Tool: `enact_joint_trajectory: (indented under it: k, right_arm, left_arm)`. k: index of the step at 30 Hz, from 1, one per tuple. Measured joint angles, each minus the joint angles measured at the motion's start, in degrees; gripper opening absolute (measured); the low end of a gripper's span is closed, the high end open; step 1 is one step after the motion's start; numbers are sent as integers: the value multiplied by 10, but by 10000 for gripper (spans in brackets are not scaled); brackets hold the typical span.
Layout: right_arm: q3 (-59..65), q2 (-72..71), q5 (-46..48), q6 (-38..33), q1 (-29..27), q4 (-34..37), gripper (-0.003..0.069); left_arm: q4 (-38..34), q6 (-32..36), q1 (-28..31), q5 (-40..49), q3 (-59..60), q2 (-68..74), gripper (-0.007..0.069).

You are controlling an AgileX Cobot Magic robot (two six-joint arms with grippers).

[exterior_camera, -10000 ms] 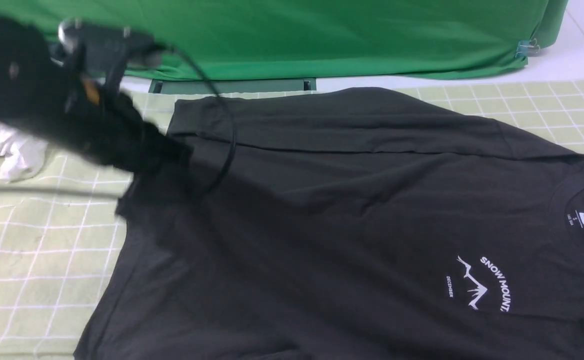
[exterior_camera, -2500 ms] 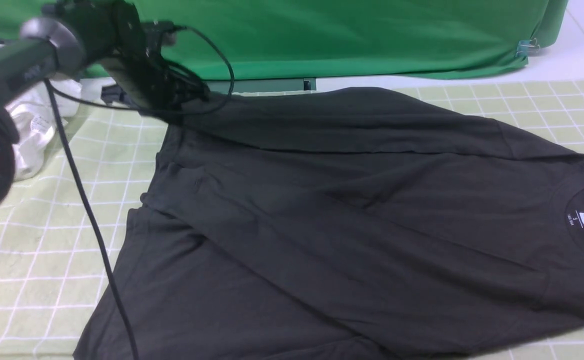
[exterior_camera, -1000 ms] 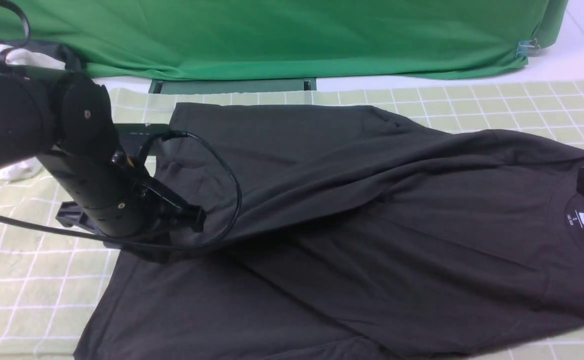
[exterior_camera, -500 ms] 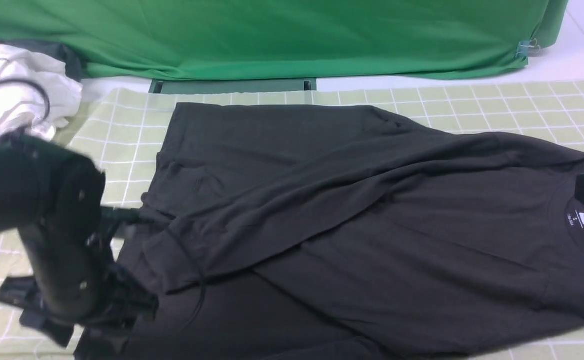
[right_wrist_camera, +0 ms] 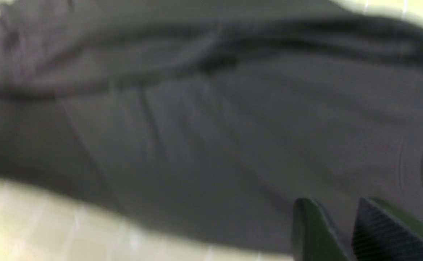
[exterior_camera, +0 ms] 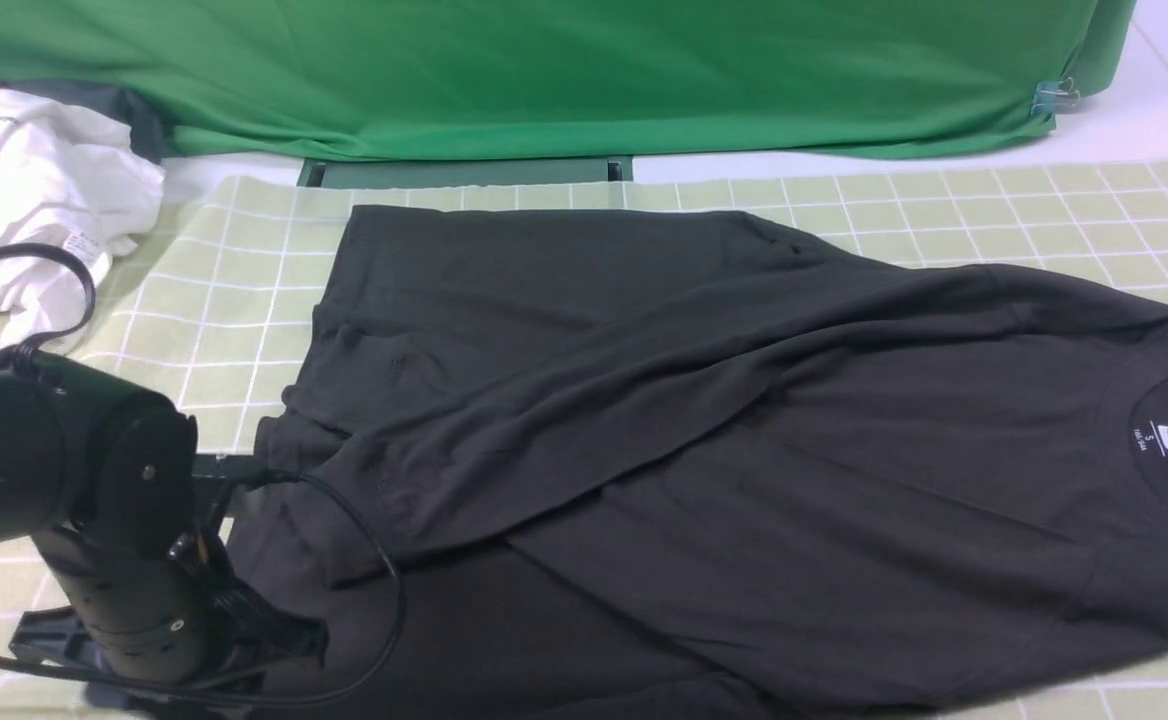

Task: Fold a long-sleeved shirt over a green coffee tablecloth.
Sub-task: 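Grasp the near edge of the shirt at its hem and shoulder corners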

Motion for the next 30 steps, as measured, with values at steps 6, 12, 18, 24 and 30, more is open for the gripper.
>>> enact_joint_trajectory:
  k: [6,12,18,24,30]
  right_arm:
    - [-13,99,103,-109,10,44,141]
    - [8,168,77,-134,88,43,153]
    - [81,245,-54,-107,200,-10,409]
    - [107,303,-108,-47,207,-100,503]
    - [108,368,-174,-33,207,-120,473]
  left_arm:
    - [-3,12,0,6,2,-16,24]
    - [-11,16,0,43,2,-89,23]
    - [-14,17,0,74,2,-154,23]
    - [-14,17,0,78,14,-160,23]
    - [-17,17,0,70,21,-160,23]
